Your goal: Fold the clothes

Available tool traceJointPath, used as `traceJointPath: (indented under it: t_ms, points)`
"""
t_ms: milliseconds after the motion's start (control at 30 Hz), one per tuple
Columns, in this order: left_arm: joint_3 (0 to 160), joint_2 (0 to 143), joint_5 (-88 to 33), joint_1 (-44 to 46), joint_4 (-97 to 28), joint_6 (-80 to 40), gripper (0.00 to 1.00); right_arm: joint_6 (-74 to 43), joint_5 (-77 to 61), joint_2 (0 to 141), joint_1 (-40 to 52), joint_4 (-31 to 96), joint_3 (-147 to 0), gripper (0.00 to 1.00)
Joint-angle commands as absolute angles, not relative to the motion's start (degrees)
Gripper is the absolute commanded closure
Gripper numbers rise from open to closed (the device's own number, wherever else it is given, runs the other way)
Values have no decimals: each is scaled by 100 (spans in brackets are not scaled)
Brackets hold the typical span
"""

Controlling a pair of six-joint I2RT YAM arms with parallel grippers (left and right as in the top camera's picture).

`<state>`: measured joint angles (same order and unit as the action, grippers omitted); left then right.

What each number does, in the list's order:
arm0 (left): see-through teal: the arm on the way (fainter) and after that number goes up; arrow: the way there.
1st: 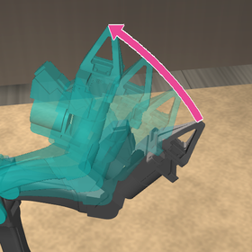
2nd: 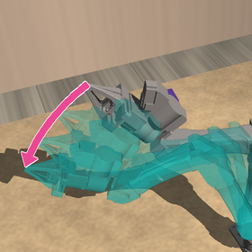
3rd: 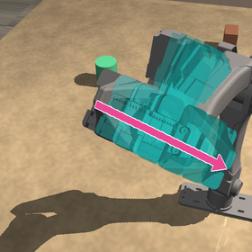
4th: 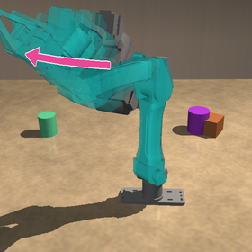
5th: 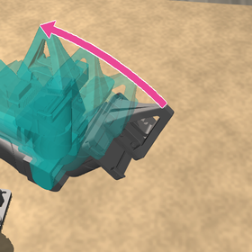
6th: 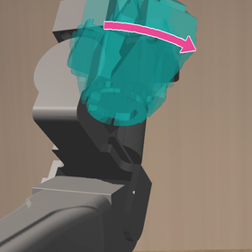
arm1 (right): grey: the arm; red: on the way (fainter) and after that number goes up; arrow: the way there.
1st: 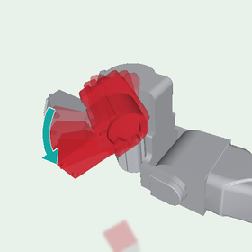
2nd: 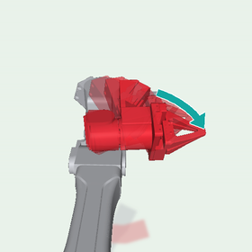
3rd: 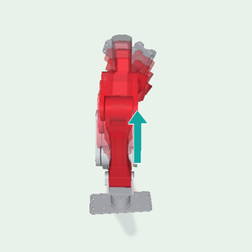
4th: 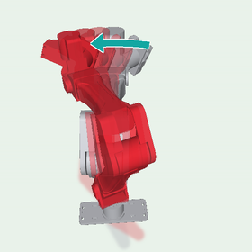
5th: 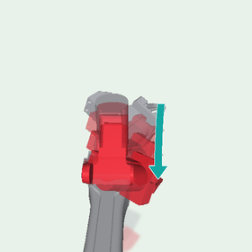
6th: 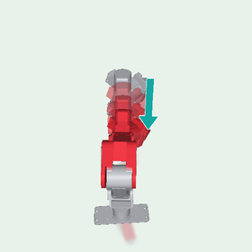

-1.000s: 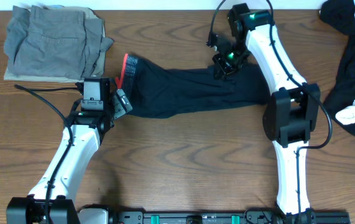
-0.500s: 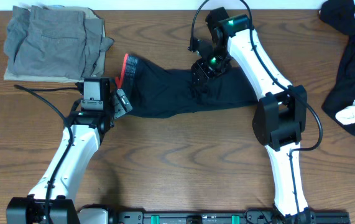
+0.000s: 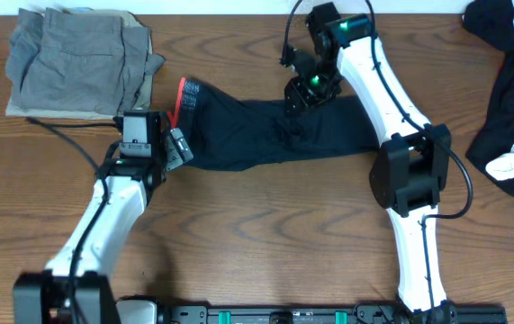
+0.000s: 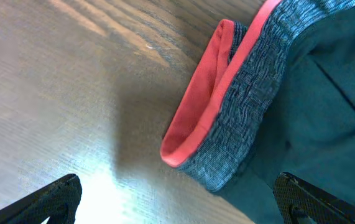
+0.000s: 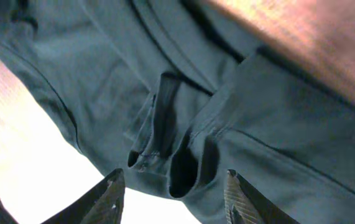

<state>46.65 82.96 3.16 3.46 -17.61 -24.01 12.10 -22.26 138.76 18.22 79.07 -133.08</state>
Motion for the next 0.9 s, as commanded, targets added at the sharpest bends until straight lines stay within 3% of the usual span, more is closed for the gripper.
traceJointPath:
  t_ms: [0,233,400,700,867]
  points:
    - [4770,8772,161,294,-1463,-1850,0,1186,-2250,13896,1653,7909,-13649,47]
    - [4772,9529,-436,-30,-213,-1608,0,1186,-2248,13896,1516,7990,-13802,46]
    - [4925,10200,-1671,-523,467,-1605,0,1249,-2248,13896,1496,8036,-13802,46]
    - [5961,11181,-3282,-757,281,-1498,1,1249,-2241,13896,1496,8042,-13802,45]
    - [6080,11220,-3444,-716,-276,-1422,3,1247,-2073,13896,1494,8058,-13802,45]
